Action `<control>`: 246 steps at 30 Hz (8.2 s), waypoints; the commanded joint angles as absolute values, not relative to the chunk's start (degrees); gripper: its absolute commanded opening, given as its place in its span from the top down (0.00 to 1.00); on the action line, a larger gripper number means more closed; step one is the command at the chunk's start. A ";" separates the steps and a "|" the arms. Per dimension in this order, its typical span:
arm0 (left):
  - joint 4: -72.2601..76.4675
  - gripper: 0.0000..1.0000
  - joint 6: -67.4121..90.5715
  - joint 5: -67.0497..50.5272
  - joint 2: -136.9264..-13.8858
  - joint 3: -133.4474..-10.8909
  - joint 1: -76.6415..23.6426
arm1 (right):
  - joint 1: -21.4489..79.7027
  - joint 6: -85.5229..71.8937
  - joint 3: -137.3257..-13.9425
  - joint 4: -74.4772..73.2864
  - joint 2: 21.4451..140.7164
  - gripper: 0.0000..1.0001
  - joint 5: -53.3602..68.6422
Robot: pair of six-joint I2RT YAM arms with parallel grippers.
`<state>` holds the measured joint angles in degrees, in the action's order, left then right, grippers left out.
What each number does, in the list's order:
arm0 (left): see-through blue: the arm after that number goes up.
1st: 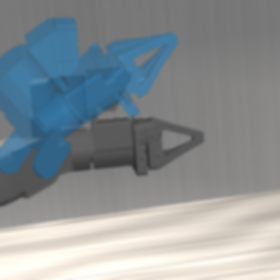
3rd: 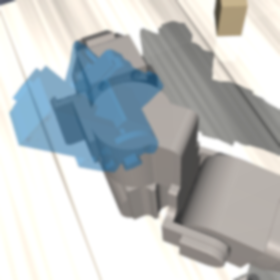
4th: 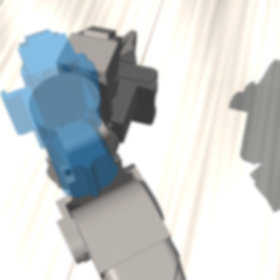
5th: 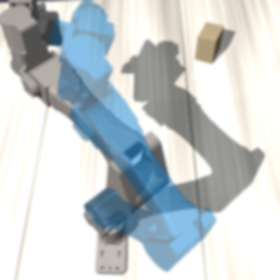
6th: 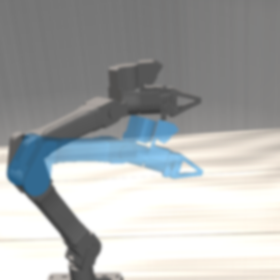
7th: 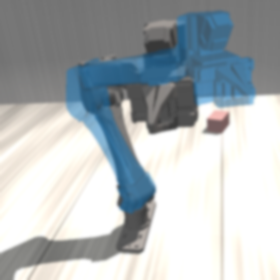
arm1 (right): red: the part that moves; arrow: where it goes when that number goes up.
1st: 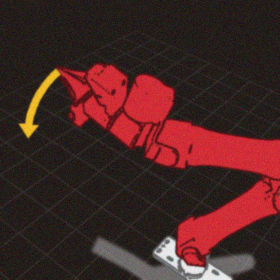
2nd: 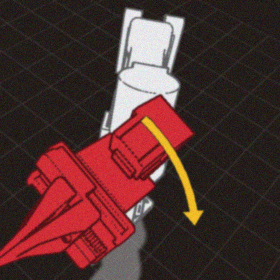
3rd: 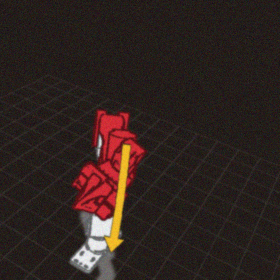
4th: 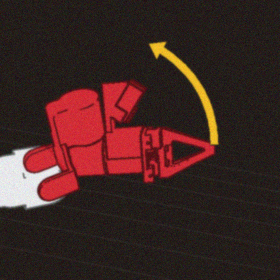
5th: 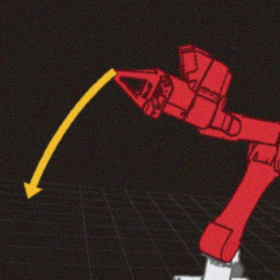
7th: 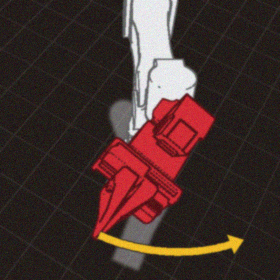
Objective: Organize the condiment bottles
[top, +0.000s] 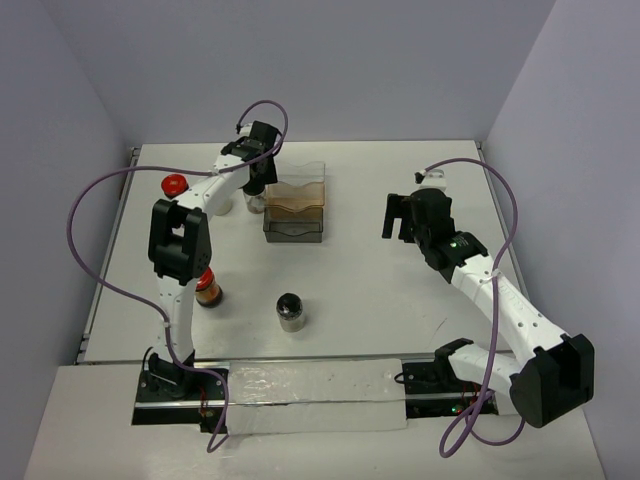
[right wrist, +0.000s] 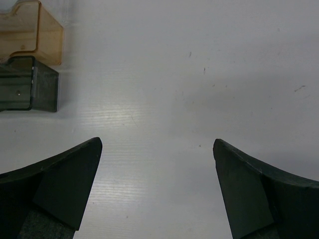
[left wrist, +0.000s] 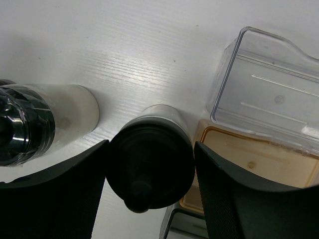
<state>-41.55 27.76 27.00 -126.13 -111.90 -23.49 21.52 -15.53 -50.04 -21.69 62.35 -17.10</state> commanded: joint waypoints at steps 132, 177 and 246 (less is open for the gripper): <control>-43.52 0.01 35.40 35.45 -114.55 -106.44 -13.64 | 22.15 -15.47 -46.77 -22.15 51.51 0.00 -19.60; -38.44 0.90 34.05 28.38 -115.56 -102.63 -12.81 | 22.09 -15.47 -46.84 -22.44 54.05 0.00 -18.31; -31.79 0.41 24.79 20.66 -133.09 -129.22 -26.81 | 22.17 -15.47 -48.25 -24.24 53.99 0.00 -18.90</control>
<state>-36.81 25.69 20.32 -136.38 -129.48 -26.53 21.67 -15.53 -47.20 -24.95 54.39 -18.44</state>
